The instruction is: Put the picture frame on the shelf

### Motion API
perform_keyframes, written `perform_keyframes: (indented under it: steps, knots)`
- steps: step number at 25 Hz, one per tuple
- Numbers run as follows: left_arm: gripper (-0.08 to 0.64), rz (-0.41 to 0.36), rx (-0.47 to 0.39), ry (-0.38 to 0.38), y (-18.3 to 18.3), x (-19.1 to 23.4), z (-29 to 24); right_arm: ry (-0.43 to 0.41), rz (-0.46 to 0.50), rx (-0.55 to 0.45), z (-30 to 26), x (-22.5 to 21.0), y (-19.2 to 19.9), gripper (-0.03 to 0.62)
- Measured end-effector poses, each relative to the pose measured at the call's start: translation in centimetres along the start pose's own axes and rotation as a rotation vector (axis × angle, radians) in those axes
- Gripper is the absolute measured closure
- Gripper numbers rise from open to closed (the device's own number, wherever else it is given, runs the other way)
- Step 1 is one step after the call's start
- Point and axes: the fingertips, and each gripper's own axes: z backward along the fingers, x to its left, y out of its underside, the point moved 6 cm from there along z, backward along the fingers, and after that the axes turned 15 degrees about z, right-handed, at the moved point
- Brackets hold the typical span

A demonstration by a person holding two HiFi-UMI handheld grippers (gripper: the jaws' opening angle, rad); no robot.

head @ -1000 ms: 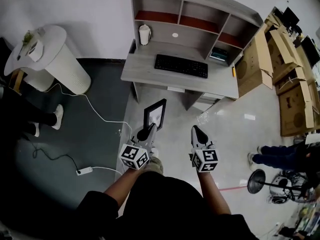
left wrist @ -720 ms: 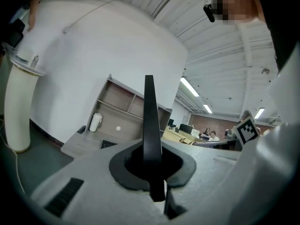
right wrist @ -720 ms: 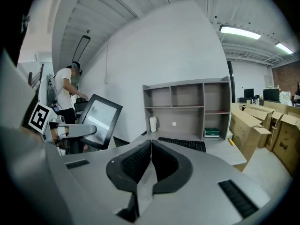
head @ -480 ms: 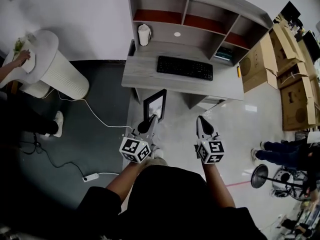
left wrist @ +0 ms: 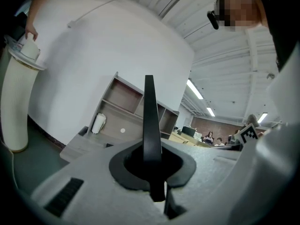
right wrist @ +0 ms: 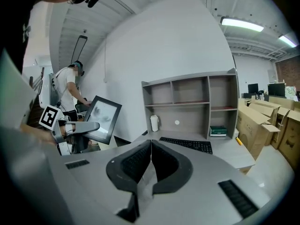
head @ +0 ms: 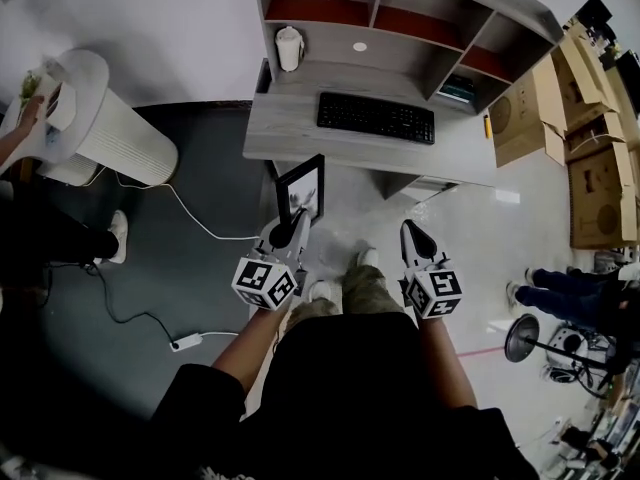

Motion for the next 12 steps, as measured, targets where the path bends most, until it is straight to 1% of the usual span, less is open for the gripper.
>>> perform_keyframes:
  steps: [3,5,9,12]
  knots:
    - [0.535,-0.006,-0.004,-0.013,0.0,0.3,-0.7,0.034,0.0,0.019,-0.3,-1.6,0.2,0.578]
    - [0.535,-0.012,-0.008,-0.022,0.0,0.3,-1.9,0.039,0.002,0.028,-1.0,-3.0,0.5,0.578]
    - [0.535,-0.02,0.004,-0.052,-0.2,0.9,-6.4,0.016,-0.003,0.005,-4.6,-6.6,0.6,0.578]
    - [0.535,-0.018,0.028,-0.058,-0.8,1.0,-10.6,0.004,-0.006,-0.014,-7.6,-10.1,-0.2,0.578]
